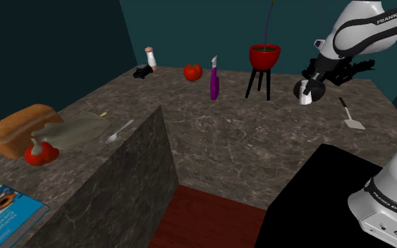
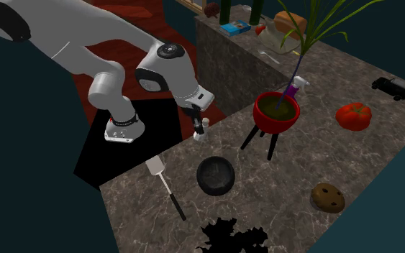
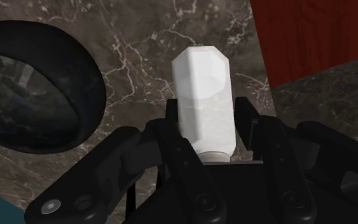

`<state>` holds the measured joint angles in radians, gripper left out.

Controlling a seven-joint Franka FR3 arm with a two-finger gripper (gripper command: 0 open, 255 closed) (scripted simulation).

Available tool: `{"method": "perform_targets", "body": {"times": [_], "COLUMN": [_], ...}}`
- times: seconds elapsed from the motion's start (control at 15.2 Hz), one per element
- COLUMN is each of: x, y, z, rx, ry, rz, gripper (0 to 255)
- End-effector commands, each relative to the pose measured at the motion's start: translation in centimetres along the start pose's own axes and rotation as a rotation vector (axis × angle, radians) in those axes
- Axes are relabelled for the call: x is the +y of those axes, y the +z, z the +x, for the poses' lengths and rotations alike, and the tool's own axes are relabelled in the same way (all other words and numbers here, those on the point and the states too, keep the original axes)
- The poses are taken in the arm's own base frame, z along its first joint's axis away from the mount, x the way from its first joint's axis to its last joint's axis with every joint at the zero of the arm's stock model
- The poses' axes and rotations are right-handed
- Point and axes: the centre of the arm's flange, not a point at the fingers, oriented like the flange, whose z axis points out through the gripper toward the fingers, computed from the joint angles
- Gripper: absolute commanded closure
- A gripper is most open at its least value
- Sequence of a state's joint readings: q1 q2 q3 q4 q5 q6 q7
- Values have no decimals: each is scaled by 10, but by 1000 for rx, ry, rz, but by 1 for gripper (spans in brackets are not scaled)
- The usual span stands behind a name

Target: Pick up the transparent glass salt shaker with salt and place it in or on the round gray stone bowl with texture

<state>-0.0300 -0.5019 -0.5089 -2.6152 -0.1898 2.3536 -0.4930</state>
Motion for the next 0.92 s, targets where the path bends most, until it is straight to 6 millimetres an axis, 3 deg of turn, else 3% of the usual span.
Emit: {"method": "perform_targets", "body": {"times": [0.0, 0.86], "x": [0, 1], "y": [-11, -78], "z": [2, 16], "rx": [0, 0], "ry": [0, 0], "rz": [0, 0], "gripper": [255, 255]}}
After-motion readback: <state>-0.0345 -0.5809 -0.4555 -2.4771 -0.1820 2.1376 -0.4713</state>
